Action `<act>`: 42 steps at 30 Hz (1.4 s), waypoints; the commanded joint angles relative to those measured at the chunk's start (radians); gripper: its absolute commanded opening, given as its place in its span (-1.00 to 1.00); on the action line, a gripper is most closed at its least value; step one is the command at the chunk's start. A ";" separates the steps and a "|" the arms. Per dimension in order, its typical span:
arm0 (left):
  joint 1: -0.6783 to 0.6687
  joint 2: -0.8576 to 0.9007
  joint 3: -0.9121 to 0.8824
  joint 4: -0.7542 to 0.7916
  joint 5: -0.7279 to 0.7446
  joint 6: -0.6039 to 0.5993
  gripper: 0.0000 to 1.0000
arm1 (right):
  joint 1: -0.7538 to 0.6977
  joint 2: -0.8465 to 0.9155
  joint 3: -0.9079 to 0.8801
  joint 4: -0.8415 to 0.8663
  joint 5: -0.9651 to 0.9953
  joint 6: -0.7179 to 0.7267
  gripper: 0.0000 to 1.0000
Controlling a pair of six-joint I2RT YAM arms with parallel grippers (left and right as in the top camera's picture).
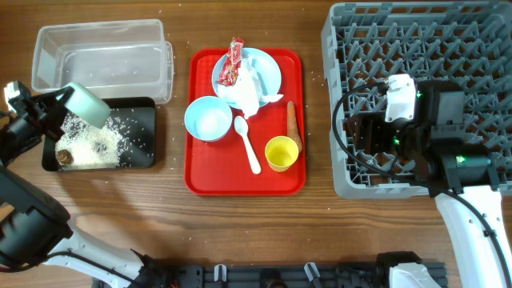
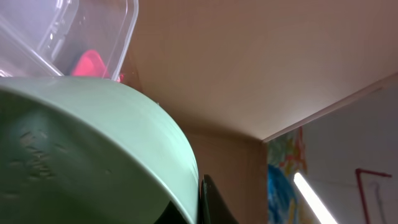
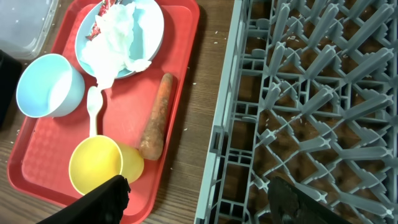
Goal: Sort waste into correct bins and load items into the dishwasher rack
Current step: 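Tilt the green bowl over the black tray to pour out the rice, then return the empty green bowl to the red tray with the left gripper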
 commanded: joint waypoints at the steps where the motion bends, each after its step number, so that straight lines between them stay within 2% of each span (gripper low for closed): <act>1: 0.008 0.003 0.014 -0.001 0.038 -0.112 -0.92 | 0.003 0.007 0.018 0.003 0.008 -0.001 0.50; 8: 0.003 0.002 0.014 -0.014 0.021 -0.122 -0.92 | 0.003 0.007 0.018 0.003 0.008 -0.001 0.50; 10: -0.010 -0.011 0.014 -0.060 0.034 -0.043 -0.92 | 0.003 0.007 0.018 0.001 0.008 0.000 0.50; 13: -0.034 -0.022 0.014 -0.068 -0.025 -0.011 -0.92 | 0.003 0.007 0.018 -0.001 0.008 0.000 0.49; 15: -0.035 -0.022 0.014 -0.037 -0.159 -0.031 -0.92 | 0.003 0.007 0.018 -0.001 0.008 0.000 0.50; 17: -0.056 -0.040 0.014 -0.077 -0.254 -0.004 -0.92 | 0.003 0.007 0.018 0.000 0.008 0.000 0.50; 20: -0.136 -0.130 0.014 -0.077 -0.341 0.052 -0.92 | 0.003 0.007 0.018 0.014 0.008 0.000 0.50; 23: -0.239 -0.264 0.018 -0.033 -0.499 0.032 -0.92 | 0.003 0.007 0.018 0.013 0.008 0.001 0.50; 27: -0.449 -0.441 0.018 -0.020 -0.912 -0.043 -0.92 | 0.003 0.007 0.018 0.015 0.007 0.001 0.51; 29: -0.587 -0.500 0.018 -0.026 -1.045 -0.089 -0.92 | 0.003 0.007 0.018 0.017 0.007 0.002 0.51; 31: -0.779 -0.525 0.017 -0.032 -1.205 -0.150 -0.92 | 0.003 0.007 0.018 0.016 0.007 0.002 0.51; 36: -1.141 -0.489 -0.065 -0.034 -1.435 -0.270 -0.92 | 0.003 0.007 0.018 0.014 0.008 0.002 0.52; 39: -1.362 -0.435 -0.179 0.005 -1.581 -0.380 -0.92 | 0.003 0.007 0.018 0.014 0.008 0.002 0.54; 42: -1.482 -0.411 -0.256 0.067 -1.621 -0.424 -0.92 | 0.003 0.007 0.018 0.010 0.007 0.002 0.54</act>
